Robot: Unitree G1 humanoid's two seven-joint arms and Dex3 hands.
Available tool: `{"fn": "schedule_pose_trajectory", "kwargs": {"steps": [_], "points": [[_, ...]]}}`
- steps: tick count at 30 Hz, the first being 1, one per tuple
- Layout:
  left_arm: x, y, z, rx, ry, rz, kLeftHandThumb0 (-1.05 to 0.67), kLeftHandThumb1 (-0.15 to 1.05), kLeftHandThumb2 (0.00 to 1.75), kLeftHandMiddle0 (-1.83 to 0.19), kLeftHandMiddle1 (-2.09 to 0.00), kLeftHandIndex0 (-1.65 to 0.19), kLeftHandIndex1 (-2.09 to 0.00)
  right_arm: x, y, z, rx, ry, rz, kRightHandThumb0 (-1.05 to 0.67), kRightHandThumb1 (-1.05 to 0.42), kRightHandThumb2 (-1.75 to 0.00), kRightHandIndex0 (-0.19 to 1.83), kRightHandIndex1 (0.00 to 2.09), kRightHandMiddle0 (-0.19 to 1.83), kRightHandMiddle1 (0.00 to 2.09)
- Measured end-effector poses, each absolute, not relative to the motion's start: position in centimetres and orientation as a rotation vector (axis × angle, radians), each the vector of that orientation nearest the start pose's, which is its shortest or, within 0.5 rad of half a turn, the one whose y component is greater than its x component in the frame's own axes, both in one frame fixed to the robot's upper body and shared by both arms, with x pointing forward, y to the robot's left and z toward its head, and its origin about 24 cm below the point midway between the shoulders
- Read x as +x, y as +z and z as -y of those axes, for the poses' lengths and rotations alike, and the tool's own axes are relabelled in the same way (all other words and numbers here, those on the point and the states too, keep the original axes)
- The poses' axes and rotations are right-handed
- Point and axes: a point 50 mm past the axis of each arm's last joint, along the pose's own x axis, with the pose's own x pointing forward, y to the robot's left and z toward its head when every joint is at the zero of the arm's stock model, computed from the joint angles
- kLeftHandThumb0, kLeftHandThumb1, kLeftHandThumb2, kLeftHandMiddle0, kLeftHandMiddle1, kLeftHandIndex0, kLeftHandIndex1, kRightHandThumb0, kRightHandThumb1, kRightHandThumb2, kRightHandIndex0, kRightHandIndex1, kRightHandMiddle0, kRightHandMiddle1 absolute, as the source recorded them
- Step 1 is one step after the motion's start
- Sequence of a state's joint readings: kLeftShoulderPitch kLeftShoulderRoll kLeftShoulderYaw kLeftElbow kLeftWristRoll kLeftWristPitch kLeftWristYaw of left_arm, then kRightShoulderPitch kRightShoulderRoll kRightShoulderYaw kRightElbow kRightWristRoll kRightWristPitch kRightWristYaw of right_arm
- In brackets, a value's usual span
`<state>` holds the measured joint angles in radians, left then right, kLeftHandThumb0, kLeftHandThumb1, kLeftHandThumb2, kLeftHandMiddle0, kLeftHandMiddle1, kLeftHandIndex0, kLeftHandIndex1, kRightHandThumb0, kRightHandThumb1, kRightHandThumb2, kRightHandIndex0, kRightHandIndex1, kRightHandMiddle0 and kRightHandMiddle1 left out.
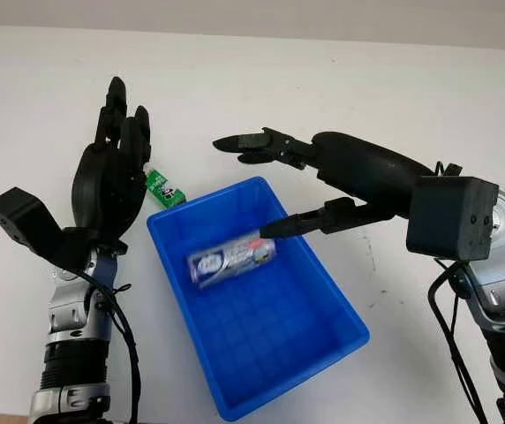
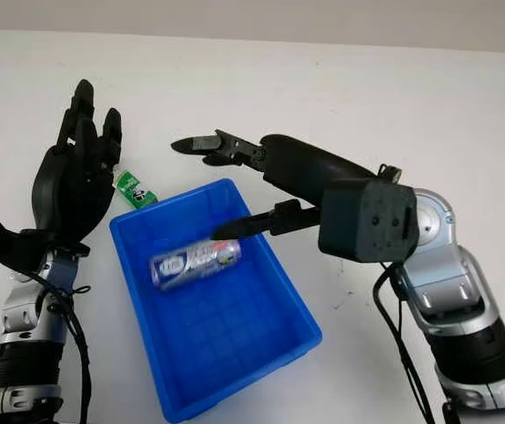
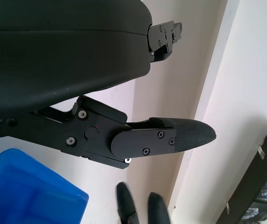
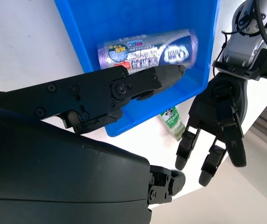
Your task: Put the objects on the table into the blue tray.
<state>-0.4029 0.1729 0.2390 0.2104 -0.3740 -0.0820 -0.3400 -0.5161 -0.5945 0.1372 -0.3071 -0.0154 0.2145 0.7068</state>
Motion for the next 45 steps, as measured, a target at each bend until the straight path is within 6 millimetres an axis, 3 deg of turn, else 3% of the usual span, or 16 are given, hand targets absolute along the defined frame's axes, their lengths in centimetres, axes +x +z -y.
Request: {"fn": "schedule_pose_trajectory", "kwargs": {"steps": [6,10,14,20,26,32,34,36,41,45], "points": [[32.0,12.7,-20.1,-0.203,-0.194,0.355,-0.69,1.05,0.46,0.19,-0.05,0.19,-0.03,28.9,21.9,14.6,-0.706,0.684,0.343,-0.41,-1.05,-0.13,-0.19,0.12,-0.16,0.06],[32.0,12.7,-20.1,-0.201,-0.192,0.355,-0.69,1.05,0.46,0.19,-0.04,0.19,-0.03,29.6,22.3,15.9,-0.529,0.490,0.391,-0.58,-1.05,-0.44,-0.15,0.12,-0.14,0.07],[32.0,12.8,-20.1,-0.199,-0.190,0.357,-0.69,1.05,0.46,0.19,-0.04,0.19,-0.04,30.9,21.7,18.6,-0.427,0.278,0.330,-0.62,-1.05,-0.63,-0.19,0.03,-0.18,0.02],[32.0,12.6,-20.2,-0.199,-0.194,0.352,-0.69,1.05,0.46,0.19,-0.03,0.19,-0.03,31.4,19.6,21.6,-0.293,0.161,0.178,-0.62,-1.05,-0.69,-0.19,0.00,-0.19,0.00],[32.0,12.8,-20.9,-0.180,-0.201,0.353,-0.68,1.05,0.40,0.17,-0.06,0.16,-0.05,31.2,18.2,22.1,-0.238,0.125,0.118,-0.62,-1.05,-0.71,-0.19,0.00,-0.19,0.00],[32.5,16.2,-24.2,0.066,-0.255,0.413,-0.68,1.05,0.20,0.10,-0.06,0.10,-0.07,31.1,17.6,22.2,-0.215,0.120,0.098,-0.62,-1.05,-0.72,-0.19,0.00,-0.19,0.00],[32.9,17.9,-25.6,0.167,-0.261,0.415,-0.68,0.98,0.09,0.05,-0.07,0.06,-0.08,31.1,17.5,22.1,-0.199,0.123,0.093,-0.62,-1.05,-0.73,-0.19,0.00,-0.19,0.00],[33.1,19.3,-26.8,0.232,-0.289,0.406,-0.54,0.90,0.04,0.04,-0.07,0.03,-0.08,31.1,17.3,22.0,-0.183,0.129,0.091,-0.62,-1.05,-0.74,-0.19,0.00,-0.19,0.00],[33.7,22.4,-29.0,0.461,-0.325,0.371,-0.46,0.81,0.03,-0.02,-0.07,-0.05,-0.10,31.0,17.1,21.8,-0.164,0.144,0.086,-0.60,-1.05,-0.76,-0.19,0.00,-0.19,0.00],[34.4,23.9,-29.3,0.688,-0.329,0.353,-0.45,0.77,0.03,-0.06,-0.07,-0.09,-0.08,31.0,17.0,21.6,-0.159,0.153,0.085,-0.59,-1.05,-0.78,-0.19,0.00,-0.19,0.00]]}}
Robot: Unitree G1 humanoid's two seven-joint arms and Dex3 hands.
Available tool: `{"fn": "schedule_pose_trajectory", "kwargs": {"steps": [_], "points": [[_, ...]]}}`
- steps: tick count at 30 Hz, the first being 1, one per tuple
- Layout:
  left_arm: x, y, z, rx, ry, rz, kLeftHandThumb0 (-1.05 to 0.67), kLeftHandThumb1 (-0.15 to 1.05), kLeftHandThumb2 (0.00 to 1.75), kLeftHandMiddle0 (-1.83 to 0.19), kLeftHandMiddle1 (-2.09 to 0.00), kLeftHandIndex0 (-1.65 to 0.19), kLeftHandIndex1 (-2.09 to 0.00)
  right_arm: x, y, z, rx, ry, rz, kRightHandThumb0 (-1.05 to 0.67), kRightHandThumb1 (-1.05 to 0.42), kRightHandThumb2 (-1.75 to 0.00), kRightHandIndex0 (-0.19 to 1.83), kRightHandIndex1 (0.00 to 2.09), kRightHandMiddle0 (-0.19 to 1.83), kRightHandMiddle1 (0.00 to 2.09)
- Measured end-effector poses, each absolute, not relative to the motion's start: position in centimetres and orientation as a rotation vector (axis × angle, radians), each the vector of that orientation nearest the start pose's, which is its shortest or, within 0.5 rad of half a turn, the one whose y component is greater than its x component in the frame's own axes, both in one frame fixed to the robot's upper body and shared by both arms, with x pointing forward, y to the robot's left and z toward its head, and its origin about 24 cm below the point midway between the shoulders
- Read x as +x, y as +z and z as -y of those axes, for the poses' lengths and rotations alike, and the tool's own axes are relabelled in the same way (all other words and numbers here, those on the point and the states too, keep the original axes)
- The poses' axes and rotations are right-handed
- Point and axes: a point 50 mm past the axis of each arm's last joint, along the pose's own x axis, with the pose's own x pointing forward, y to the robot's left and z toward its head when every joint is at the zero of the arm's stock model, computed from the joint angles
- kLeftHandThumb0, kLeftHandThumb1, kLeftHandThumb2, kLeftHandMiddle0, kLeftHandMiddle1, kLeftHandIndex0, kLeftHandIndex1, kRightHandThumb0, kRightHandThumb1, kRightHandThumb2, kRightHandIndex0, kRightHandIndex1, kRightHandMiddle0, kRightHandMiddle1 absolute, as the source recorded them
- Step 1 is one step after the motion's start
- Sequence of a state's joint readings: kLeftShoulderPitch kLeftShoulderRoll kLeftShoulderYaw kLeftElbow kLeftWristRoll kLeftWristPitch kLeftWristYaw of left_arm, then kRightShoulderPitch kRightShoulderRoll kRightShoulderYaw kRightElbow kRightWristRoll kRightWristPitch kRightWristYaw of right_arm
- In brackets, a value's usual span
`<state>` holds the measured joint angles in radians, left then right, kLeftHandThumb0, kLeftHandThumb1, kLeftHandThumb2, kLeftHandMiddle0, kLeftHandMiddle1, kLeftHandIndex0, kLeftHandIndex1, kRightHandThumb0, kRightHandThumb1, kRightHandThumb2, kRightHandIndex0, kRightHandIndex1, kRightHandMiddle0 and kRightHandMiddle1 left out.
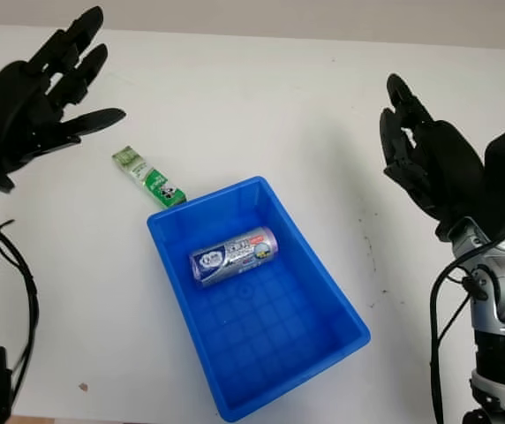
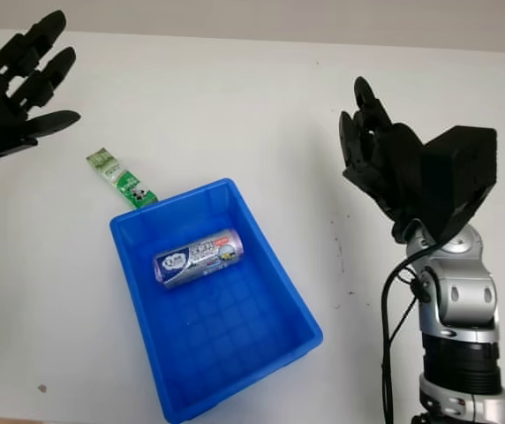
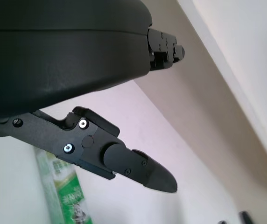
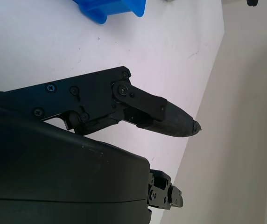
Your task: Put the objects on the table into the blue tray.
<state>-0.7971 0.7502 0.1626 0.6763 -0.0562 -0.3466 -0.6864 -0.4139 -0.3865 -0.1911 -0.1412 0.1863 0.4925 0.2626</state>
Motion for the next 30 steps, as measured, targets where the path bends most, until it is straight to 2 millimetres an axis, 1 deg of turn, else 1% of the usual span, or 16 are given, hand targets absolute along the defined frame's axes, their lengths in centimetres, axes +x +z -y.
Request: {"fn": "schedule_pose_trajectory", "kwargs": {"steps": [2,4,8,10,13,15,19,23,28,30], "points": [[34.8,23.9,-29.1,0.781,-0.335,0.329,-0.40,0.76,0.04,-0.07,-0.07,-0.10,-0.08,31.0,16.9,21.6,-0.156,0.155,0.086,-0.59,-1.05,-0.78,-0.19,0.00,-0.19,0.00],[35.0,23.9,-28.5,0.919,-0.365,0.317,-0.37,0.79,0.06,-0.08,-0.07,-0.09,-0.06,31.0,16.9,21.6,-0.155,0.157,0.085,-0.60,-1.05,-0.78,-0.19,0.00,-0.19,0.00],[35.3,23.9,-27.0,1.211,-0.424,0.307,-0.42,0.82,0.07,-0.10,-0.06,-0.13,-0.07,31.0,16.8,21.5,-0.151,0.157,0.084,-0.60,-1.05,-0.77,-0.19,0.00,-0.19,0.00],[35.5,23.8,-26.4,1.304,-0.463,0.294,-0.31,0.84,0.07,-0.09,-0.06,-0.13,-0.07,31.0,16.7,21.6,-0.148,0.154,0.077,-0.61,-1.05,-0.77,-0.19,0.00,-0.19,0.00],[35.9,23.4,-25.6,1.375,-0.527,0.259,-0.24,0.86,0.07,-0.10,-0.06,-0.15,-0.07,31.0,16.5,21.6,-0.142,0.148,0.068,-0.61,-1.05,-0.76,-0.19,0.00,-0.19,0.00],[36.1,23.2,-25.2,1.397,-0.553,0.249,-0.21,0.85,0.06,-0.13,-0.07,-0.17,-0.08,31.0,16.5,21.6,-0.137,0.145,0.067,-0.62,-1.05,-0.76,-0.19,0.00,-0.19,0.00],[36.5,22.3,-24.3,1.475,-0.607,0.267,-0.27,0.86,0.06,-0.11,-0.05,-0.14,-0.05,30.9,16.3,21.6,-0.128,0.139,0.056,-0.62,-1.05,-0.75,-0.19,0.00,-0.19,0.00],[36.8,20.9,-23.7,1.560,-0.667,0.229,-0.27,0.87,0.06,-0.10,-0.05,-0.13,-0.04,30.9,16.1,21.6,-0.122,0.136,0.052,-0.62,-1.05,-0.75,-0.19,0.00,-0.19,0.00],[36.8,19.8,-23.0,1.664,-0.728,0.222,-0.29,0.92,0.07,-0.09,-0.05,-0.10,-0.04,30.8,16.0,21.6,-0.118,0.138,0.048,-0.62,-1.05,-0.75,-0.19,0.00,-0.19,0.00],[36.9,19.7,-22.8,1.705,-0.736,0.225,-0.31,0.94,0.07,-0.11,-0.06,-0.13,-0.06,30.8,15.9,21.6,-0.116,0.137,0.045,-0.61,-1.05,-0.75,-0.19,0.00,-0.19,0.00]]}}
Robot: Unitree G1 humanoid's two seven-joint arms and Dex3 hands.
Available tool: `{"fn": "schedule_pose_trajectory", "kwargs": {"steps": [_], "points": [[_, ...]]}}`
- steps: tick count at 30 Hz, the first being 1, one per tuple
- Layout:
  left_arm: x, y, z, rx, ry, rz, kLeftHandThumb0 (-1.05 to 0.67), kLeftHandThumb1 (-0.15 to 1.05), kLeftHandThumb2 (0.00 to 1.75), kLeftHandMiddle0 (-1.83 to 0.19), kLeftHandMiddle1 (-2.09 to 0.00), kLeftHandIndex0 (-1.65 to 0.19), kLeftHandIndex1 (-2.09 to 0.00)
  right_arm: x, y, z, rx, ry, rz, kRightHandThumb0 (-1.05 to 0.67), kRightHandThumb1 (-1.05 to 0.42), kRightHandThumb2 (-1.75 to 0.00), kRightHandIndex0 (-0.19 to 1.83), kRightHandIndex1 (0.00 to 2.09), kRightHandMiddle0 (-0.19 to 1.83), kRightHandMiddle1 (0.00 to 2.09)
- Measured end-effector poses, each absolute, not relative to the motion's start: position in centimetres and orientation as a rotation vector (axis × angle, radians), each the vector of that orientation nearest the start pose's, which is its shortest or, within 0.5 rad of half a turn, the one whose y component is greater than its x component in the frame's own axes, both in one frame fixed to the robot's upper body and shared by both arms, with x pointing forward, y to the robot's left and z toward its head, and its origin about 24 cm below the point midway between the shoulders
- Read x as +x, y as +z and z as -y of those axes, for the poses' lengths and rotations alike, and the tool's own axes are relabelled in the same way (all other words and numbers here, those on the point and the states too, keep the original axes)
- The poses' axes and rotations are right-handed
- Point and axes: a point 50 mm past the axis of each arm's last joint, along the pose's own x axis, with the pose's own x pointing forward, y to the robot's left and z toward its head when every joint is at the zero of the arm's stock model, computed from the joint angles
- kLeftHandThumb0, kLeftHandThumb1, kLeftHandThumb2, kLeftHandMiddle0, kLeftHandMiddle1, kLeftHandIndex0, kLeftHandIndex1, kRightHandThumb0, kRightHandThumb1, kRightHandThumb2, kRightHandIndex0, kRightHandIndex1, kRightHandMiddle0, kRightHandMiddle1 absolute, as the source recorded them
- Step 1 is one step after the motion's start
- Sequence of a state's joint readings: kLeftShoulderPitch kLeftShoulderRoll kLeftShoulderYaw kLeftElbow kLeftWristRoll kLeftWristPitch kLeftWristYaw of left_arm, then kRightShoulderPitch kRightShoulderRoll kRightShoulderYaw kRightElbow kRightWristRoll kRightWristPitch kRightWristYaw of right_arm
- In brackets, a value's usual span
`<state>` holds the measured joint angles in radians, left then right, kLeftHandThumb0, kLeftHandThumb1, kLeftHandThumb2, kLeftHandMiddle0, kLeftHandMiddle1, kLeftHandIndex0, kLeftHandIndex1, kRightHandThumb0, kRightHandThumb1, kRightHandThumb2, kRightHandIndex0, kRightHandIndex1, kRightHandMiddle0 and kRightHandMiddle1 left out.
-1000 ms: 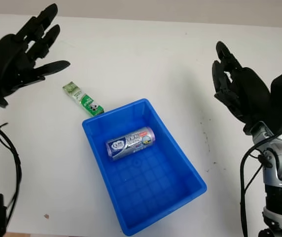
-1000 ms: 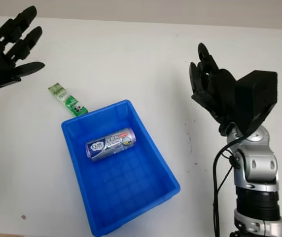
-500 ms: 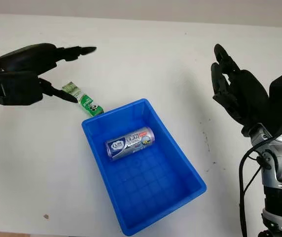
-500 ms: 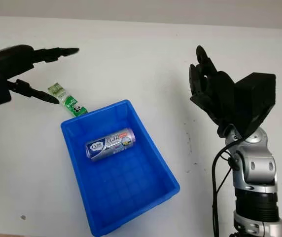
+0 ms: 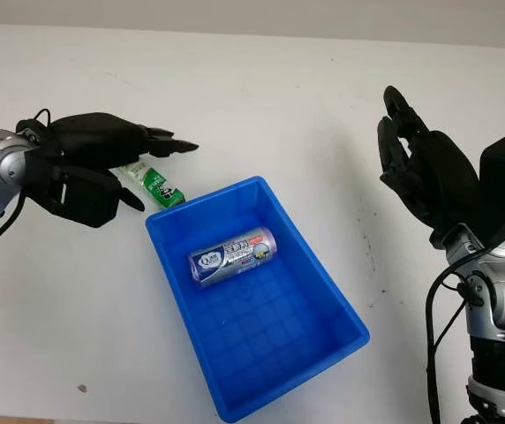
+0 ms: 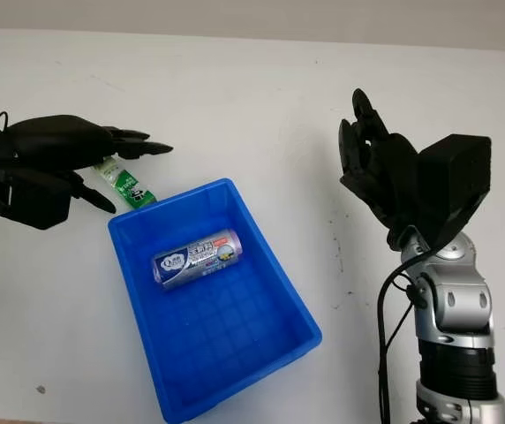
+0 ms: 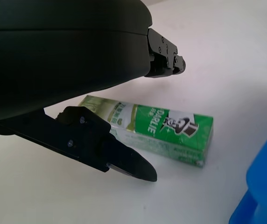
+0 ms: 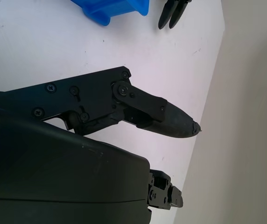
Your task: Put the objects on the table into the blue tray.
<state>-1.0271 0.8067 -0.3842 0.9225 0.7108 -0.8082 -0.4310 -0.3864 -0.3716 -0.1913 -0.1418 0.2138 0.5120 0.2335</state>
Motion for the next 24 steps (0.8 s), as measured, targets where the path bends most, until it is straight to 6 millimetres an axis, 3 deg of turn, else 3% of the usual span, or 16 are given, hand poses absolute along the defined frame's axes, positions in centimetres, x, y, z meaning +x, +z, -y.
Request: {"fn": "schedule_pose_trajectory", "kwargs": {"steps": [4,5,6,7,8,9,11,12,13,15,18,24], "points": [[37.0,19.6,-22.5,1.841,-0.704,0.295,-0.26,0.92,0.06,-0.37,-0.13,-0.34,-0.15,30.8,15.8,21.6,-0.114,0.141,0.044,-0.62,-1.05,-0.75,-0.19,0.00,-0.19,0.00],[37.0,19.6,-22.3,1.895,-0.697,0.324,-0.26,0.92,0.05,-0.43,-0.31,-0.39,-0.19,30.8,15.9,21.7,-0.112,0.141,0.045,-0.62,-1.05,-0.75,-0.19,0.00,-0.19,0.00],[37.0,19.6,-22.0,1.945,-0.689,0.367,-0.29,0.92,0.06,-0.34,-1.16,-0.49,-0.30,30.8,15.9,21.7,-0.111,0.140,0.045,-0.62,-1.05,-0.74,-0.19,0.00,-0.19,0.00],[37.0,19.5,-21.8,1.991,-0.678,0.415,-0.32,0.93,0.06,-0.31,-1.57,-0.48,-0.52,30.8,15.9,21.7,-0.110,0.141,0.045,-0.62,-1.05,-0.74,-0.19,0.00,-0.19,0.00],[37.0,19.4,-21.7,2.030,-0.662,0.464,-0.37,0.97,0.06,-0.39,-1.82,-0.40,-0.89,30.8,15.8,21.6,-0.107,0.142,0.043,-0.62,-1.05,-0.74,-0.19,0.00,-0.19,0.00],[37.0,19.3,-21.6,2.063,-0.639,0.528,-0.42,1.00,0.06,-0.59,-1.98,-0.33,-1.32,30.8,15.8,21.6,-0.104,0.144,0.040,-0.62,-1.05,-0.75,-0.19,0.00,-0.19,0.00],[36.9,19.0,-21.6,2.110,-0.594,0.637,-0.47,1.04,0.09,-0.83,-2.07,-0.25,-1.66,30.8,15.8,21.6,-0.102,0.149,0.037,-0.62,-1.05,-0.75,-0.19,0.00,-0.19,0.00],[36.9,18.8,-21.7,2.136,-0.571,0.685,-0.53,1.04,0.23,-1.06,-2.08,-0.27,-1.92,30.8,15.8,21.6,-0.101,0.151,0.037,-0.63,-1.05,-0.74,-0.19,0.00,-0.19,0.00],[36.9,18.6,-21.8,2.158,-0.551,0.729,-0.55,1.04,0.31,-1.18,-2.09,-0.32,-2.00,30.8,15.8,21.6,-0.100,0.152,0.037,-0.63,-1.05,-0.74,-0.19,0.00,-0.19,0.00],[36.9,18.3,-22.2,2.182,-0.514,0.776,-0.57,1.05,0.42,-1.35,-2.09,-0.45,-2.08,30.8,15.8,21.6,-0.093,0.153,0.037,-0.62,-1.05,-0.74,-0.19,0.00,-0.19,0.00],[37.0,18.0,-22.7,2.197,-0.482,0.804,-0.56,1.05,0.47,-1.42,-2.09,-0.52,-2.09,30.8,15.8,21.6,-0.088,0.155,0.037,-0.61,-1.05,-0.74,-0.19,0.00,-0.19,0.00],[37.1,17.8,-22.6,2.196,-0.441,0.855,-0.55,1.05,0.41,-1.35,-2.09,-0.54,-2.09,30.8,15.8,21.6,-0.081,0.162,0.039,-0.62,-1.05,-0.71,-0.19,0.00,-0.19,0.00]]}}
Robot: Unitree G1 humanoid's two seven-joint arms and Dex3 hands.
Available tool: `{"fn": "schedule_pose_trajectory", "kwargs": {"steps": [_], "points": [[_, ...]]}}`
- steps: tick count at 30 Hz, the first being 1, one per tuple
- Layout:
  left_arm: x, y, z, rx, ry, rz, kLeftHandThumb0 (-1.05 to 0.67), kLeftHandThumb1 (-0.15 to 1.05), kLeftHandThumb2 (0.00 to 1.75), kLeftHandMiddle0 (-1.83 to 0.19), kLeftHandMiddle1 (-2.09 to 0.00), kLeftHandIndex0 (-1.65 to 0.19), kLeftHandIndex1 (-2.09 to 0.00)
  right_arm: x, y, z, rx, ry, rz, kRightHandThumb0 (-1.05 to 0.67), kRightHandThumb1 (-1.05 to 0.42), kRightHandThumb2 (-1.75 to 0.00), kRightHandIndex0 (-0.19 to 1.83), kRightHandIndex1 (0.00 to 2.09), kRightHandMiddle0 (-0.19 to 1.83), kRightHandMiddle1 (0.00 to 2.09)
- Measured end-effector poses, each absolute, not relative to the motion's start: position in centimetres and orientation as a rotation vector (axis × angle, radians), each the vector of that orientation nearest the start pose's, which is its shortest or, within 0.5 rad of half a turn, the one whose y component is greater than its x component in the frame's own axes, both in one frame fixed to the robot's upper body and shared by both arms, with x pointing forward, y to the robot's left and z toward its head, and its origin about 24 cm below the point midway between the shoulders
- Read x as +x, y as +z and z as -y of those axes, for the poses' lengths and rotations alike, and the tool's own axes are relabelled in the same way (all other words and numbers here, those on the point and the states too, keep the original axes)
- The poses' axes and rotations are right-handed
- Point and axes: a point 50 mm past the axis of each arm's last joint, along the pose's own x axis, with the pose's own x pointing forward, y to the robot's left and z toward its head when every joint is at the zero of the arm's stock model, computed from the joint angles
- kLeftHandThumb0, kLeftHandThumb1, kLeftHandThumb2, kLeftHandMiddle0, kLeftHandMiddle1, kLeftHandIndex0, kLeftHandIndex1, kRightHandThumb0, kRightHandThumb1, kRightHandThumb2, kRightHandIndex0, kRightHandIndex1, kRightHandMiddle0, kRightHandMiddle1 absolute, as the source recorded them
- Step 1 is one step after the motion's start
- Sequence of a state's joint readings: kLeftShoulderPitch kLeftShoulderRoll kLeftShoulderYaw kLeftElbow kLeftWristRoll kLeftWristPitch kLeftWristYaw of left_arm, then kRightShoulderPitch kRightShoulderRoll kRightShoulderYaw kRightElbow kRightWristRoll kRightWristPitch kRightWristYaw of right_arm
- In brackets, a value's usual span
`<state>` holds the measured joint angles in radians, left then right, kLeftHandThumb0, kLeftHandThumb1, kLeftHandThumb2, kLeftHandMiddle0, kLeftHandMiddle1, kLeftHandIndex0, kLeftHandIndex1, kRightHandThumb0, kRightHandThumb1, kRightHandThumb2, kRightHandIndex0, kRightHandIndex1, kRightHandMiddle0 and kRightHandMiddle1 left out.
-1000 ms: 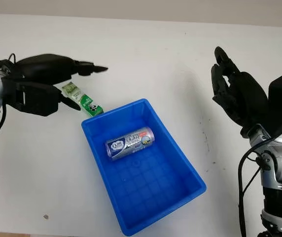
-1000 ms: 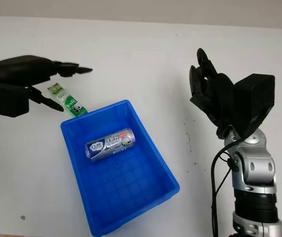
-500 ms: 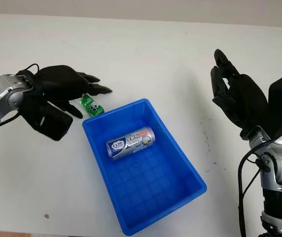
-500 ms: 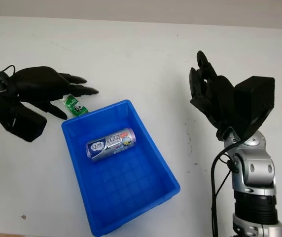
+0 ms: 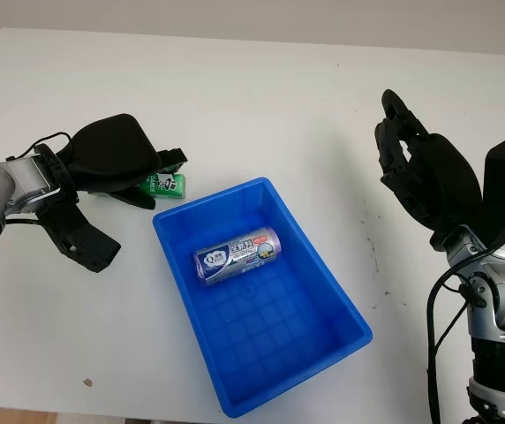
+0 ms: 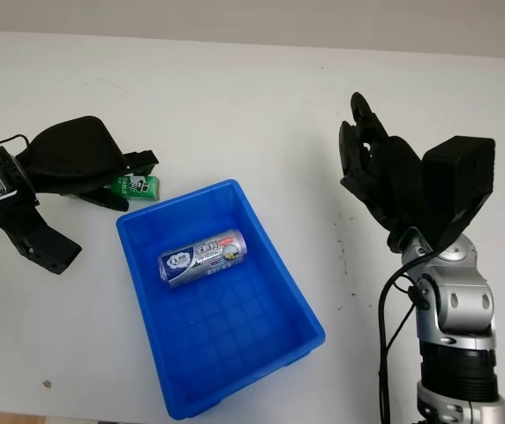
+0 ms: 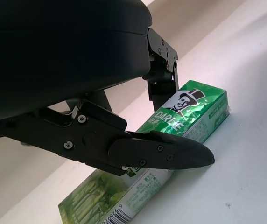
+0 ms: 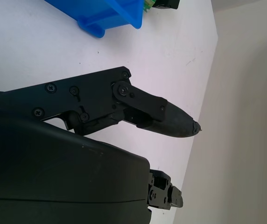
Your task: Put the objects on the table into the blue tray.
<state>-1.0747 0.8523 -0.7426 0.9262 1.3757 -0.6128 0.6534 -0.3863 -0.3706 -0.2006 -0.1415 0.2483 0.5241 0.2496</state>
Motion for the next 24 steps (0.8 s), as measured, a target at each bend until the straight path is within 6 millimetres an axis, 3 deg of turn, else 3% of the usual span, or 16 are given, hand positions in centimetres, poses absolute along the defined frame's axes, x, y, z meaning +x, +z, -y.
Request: {"fn": "schedule_pose_trajectory", "kwargs": {"steps": [2,5,8,10,14,16,19,24], "points": [[37.1,17.9,-22.5,2.187,-0.418,0.865,-0.55,1.05,0.39,-1.26,-2.09,-0.45,-2.09,30.8,15.8,21.6,-0.079,0.162,0.039,-0.61,-1.05,-0.71,-0.19,0.00,-0.19,0.00],[37.2,18.4,-22.4,2.171,-0.363,0.894,-0.54,1.05,0.43,-1.20,-2.09,-0.48,-2.09,30.8,15.8,21.6,-0.079,0.165,0.039,-0.61,-1.05,-0.72,-0.19,0.00,-0.19,0.00],[37.3,19.6,-22.3,2.096,-0.271,0.930,-0.52,1.05,0.36,-1.09,-2.09,-0.47,-2.09,30.8,15.8,21.6,-0.079,0.164,0.039,-0.61,-1.05,-0.72,-0.19,0.00,-0.19,0.00],[37.2,21.1,-22.2,1.973,-0.194,0.954,-0.52,1.05,0.37,-0.95,-2.09,-0.42,-2.09,30.8,15.8,21.6,-0.078,0.162,0.039,-0.61,-1.05,-0.72,-0.19,0.00,-0.19,0.00],[36.7,25.6,-21.9,1.612,-0.042,0.968,-0.55,1.05,0.35,-0.97,-2.09,-0.65,-2.09,30.8,15.8,21.6,-0.078,0.162,0.039,-0.61,-1.05,-0.72,-0.19,0.00,-0.19,0.00],[35.9,27.8,-21.3,1.439,-0.018,0.985,-0.53,1.05,0.33,-0.96,-2.09,-0.68,-2.09,30.8,15.8,21.6,-0.078,0.163,0.039,-0.60,-1.05,-0.72,-0.19,0.00,-0.19,0.00],[34.5,29.0,-20.4,1.206,-0.089,0.963,-0.50,1.05,0.29,-0.91,-2.09,-0.61,-2.09,30.8,15.8,21.6,-0.079,0.161,0.039,-0.60,-1.05,-0.72,-0.19,0.00,-0.19,0.00],[32.0,27.9,-18.8,0.916,-0.326,0.808,-0.46,1.05,0.25,-0.83,-2.09,-0.41,-2.08,30.8,15.8,21.6,-0.080,0.154,0.038,-0.60,-1.05,-0.72,-0.19,0.00,-0.19,0.00]]}}
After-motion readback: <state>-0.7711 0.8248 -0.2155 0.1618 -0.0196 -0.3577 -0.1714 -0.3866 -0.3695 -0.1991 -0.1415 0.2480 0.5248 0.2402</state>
